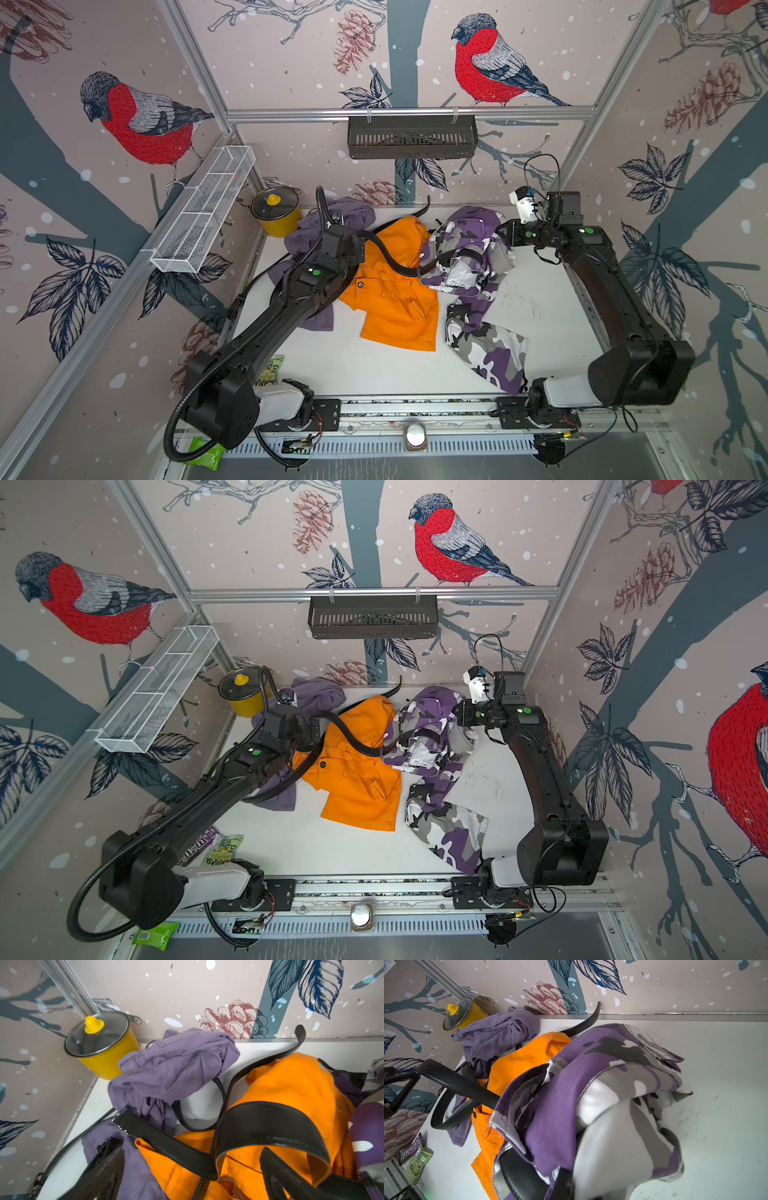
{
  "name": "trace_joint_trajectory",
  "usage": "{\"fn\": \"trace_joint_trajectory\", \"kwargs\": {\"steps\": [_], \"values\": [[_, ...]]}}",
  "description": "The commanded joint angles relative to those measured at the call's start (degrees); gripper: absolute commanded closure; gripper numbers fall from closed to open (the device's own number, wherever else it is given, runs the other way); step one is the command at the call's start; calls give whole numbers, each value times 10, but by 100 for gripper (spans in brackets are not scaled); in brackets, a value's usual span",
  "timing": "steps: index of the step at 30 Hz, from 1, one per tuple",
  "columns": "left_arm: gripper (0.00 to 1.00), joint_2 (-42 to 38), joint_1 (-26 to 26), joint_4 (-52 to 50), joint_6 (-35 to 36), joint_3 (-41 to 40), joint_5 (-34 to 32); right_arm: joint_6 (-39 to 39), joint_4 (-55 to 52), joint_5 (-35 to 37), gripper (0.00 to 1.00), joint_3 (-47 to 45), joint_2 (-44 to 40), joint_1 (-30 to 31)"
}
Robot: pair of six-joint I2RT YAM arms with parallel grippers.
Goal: Remove the belt from the trousers
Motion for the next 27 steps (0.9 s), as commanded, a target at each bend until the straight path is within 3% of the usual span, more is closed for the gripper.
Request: {"fn": "trace_joint_trajectory", "kwargs": {"steps": [1,4,7,12,18,22,27], "values": [[1,-51,-28,-2,46,-13,-30,4,34,-20,100,13,1,-2],[1,-92,-101,56,104,-35,-48,11,38,-33,100,23,5,-8],[1,-76,-166,93,163,-9,-32,20,41,-60,100,37,8,-19],[1,38,-172,72,191,58,155,50,67,-112,100,44,7,-53],[1,164,-173,130,182,38,261,69,86,-119,100,41,31,-63],[1,271,-176,96,156,86,276,74,99,-96,100,30,46,-66],[4,366,-196,88,150,133,228,80,108,-79,99,25,58,-73]]}}
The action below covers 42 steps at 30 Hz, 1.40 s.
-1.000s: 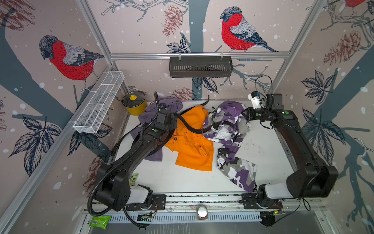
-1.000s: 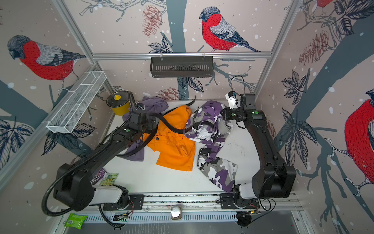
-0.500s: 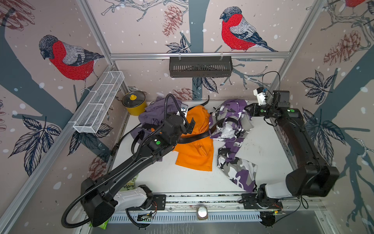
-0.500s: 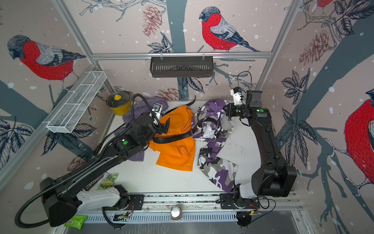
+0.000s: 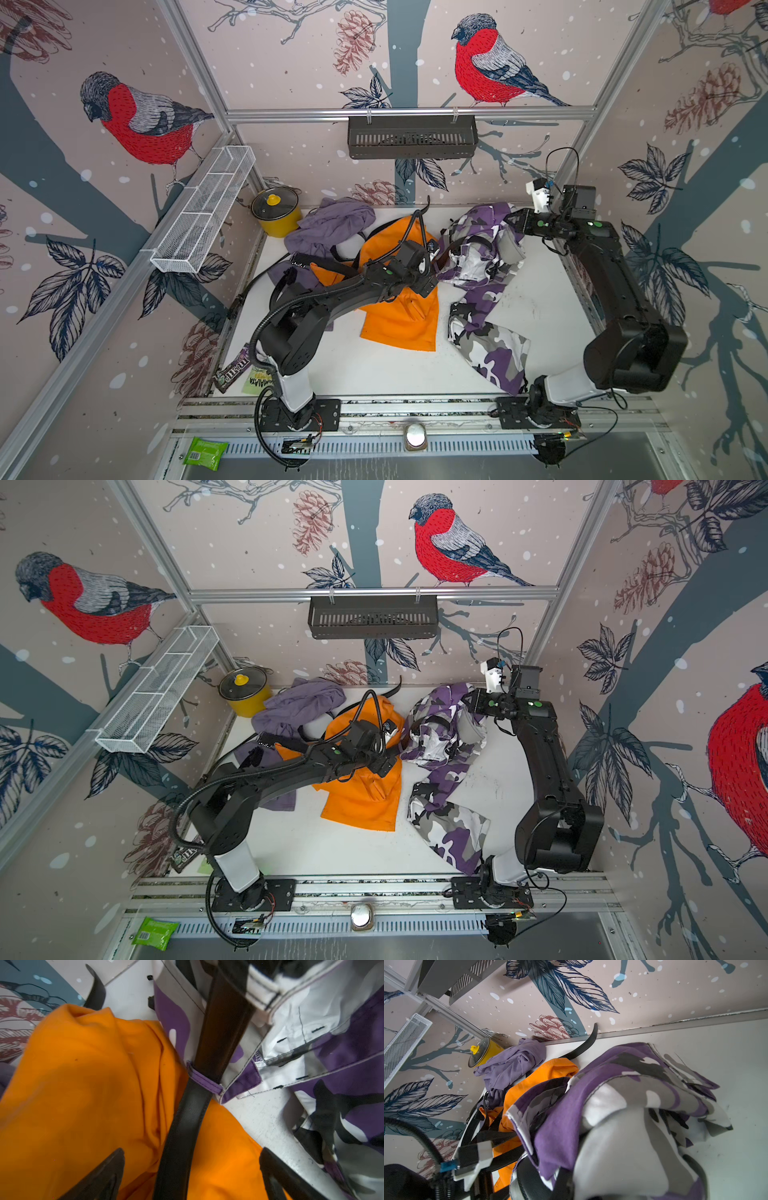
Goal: Remove the belt from the trousers
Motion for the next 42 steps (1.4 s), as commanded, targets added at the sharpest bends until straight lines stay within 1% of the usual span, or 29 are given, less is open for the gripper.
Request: {"fn": "trace_joint_trajectory", "kwargs": {"steps": [1,2,3,4,5,6,8,9,10,14,17,19,20,23,25,27,29,34,38,40,42], "values": [[7,48,-6,-10,-12,29,-34,5,45,16,97,1,5,-3],[11,68,-6,-23,-19,39,-55,6,42,26,95,1,6,-5],[15,84,-5,-31,-26,44,-73,4,38,39,87,3,6,-5],[19,93,-3,-33,-31,43,-80,0,29,58,74,5,6,-5],[23,96,2,-28,-38,35,-74,-8,16,84,56,9,5,-3],[26,94,8,-22,-45,25,-62,-19,-4,126,43,15,2,4],[33,85,20,-2,-59,5,-36,-43,-37,222,27,24,-11,31],[36,81,26,6,-66,-3,-23,-48,-50,261,22,24,-21,45],[37,78,31,10,-70,-7,-19,-50,-59,287,20,21,-30,56],[39,73,37,15,-72,-11,-11,-50,-85,393,15,-21,-93,120],[40,74,39,15,-70,-6,-2,-43,-101,429,13,-57,-147,165],[41,75,40,15,-68,-3,1,-33,-112,465,11,-75,-182,198],[41,76,42,14,-67,-1,4,-31,-118,476,10,-83,-197,211],[41,79,47,12,-67,3,12,-39,-105,460,7,-128,-230,246],[41,81,50,11,-66,7,12,-35,-107,451,6,-163,-224,259],[41,80,51,10,-66,8,12,-31,-104,472,4,-196,-212,276],[41,78,52,8,-67,9,13,-27,-88,512,1,-219,-203,289],[41,76,54,8,-69,9,16,-31,-36,608,1,-245,-162,295],[41,75,54,8,-74,8,17,-33,-8,640,1,-258,-97,293],[41,75,54,9,-75,8,18,-32,14,678,1,-266,-66,293],[41,74,54,12,-77,6,18,-33,62,724,0,-279,-47,293]]}}
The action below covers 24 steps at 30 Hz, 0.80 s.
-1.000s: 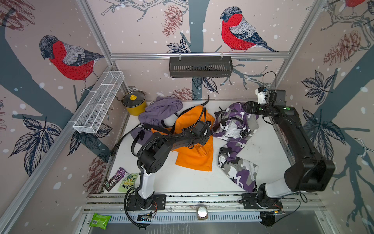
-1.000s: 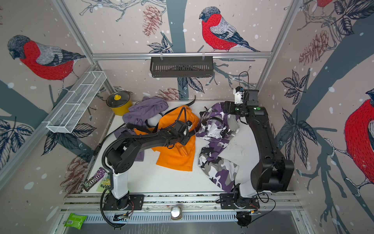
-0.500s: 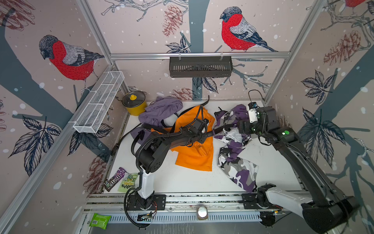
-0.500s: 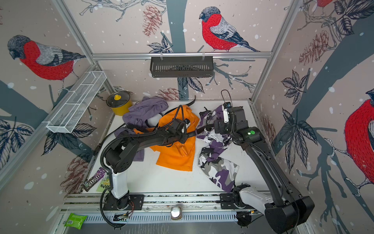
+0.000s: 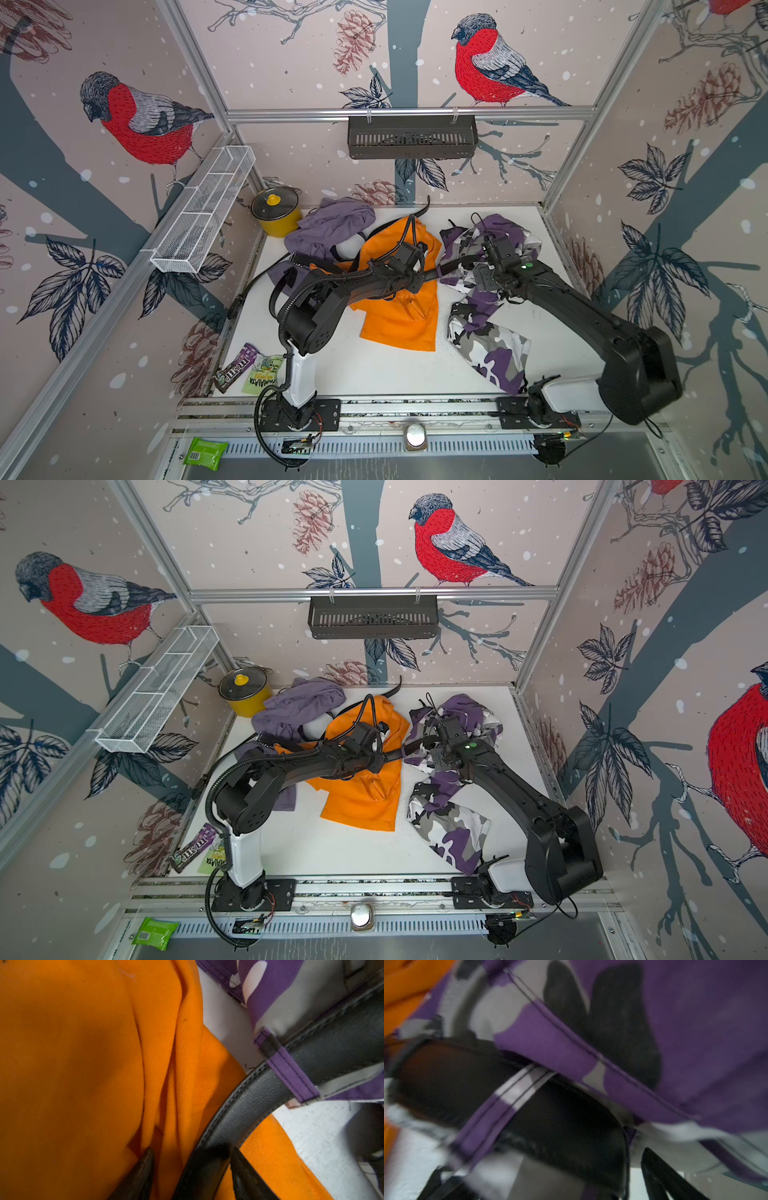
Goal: Remove the belt from the trousers
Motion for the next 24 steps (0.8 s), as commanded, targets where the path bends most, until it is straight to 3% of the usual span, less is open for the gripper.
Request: {"fn": "trace_joint_trajectory", "kwargs": {"steps": [1,3,5,6,11,13,17,24], "values": [[41,-6,1,3,-3,0,-1,-4,95,105,3,-18,19,-1],[41,-9,2,4,-4,0,1,-13,164,122,24,-32,14,-12],[39,-14,2,2,-4,-1,0,-28,203,89,52,-36,3,-31],[37,-20,2,0,-3,0,-3,-37,203,64,60,-28,-4,-40],[8,-90,1,12,10,-19,-26,-59,66,-41,78,81,4,-67],[1,-126,-3,23,23,-25,-35,-62,15,-73,81,122,0,-72],[1,-170,-31,30,73,-11,-48,-59,-47,-114,81,182,-9,-80],[1,-155,-77,39,145,-5,-63,-44,-93,-155,83,254,-1,-85]]}}
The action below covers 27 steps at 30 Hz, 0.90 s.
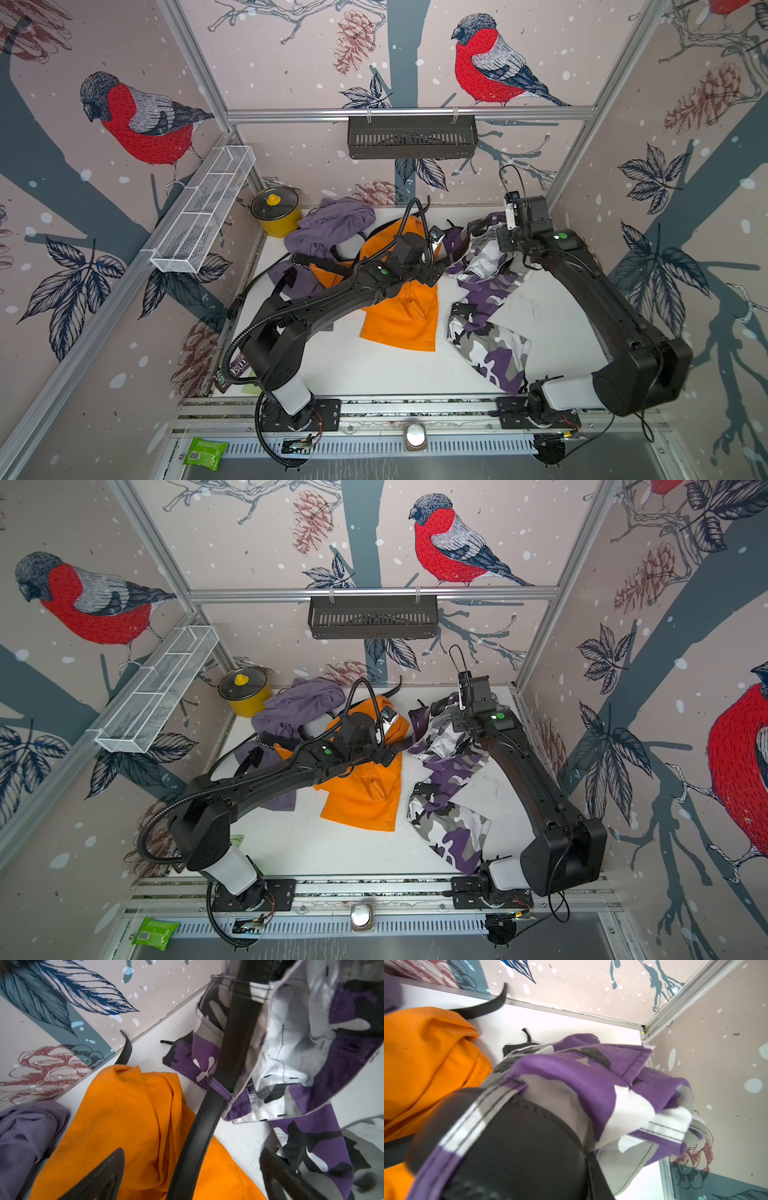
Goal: Remove the belt from the trousers
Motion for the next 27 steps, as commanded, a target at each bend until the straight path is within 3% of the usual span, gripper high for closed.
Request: {"fn": "trace_joint_trajectory", "kwargs": {"steps": [1,8,11,21,24,26,27], "values": [[1,20,-8,19,52,-8,-15,10,-20,-39,83,23,6,-1],[1,74,-15,75,82,-51,-40,9,-31,-68,84,49,4,-12],[1,87,-24,105,103,-65,-83,7,-36,-71,84,58,5,-15],[2,143,-36,214,148,-39,-160,12,-37,-98,83,71,-7,-20],[20,171,-43,260,162,-33,-226,11,-37,-105,83,70,-14,-28],[55,179,-46,278,177,-27,-265,11,-36,-110,83,68,-17,-34],[67,177,-46,285,177,-28,-274,10,-35,-111,82,65,-19,-36]]}}
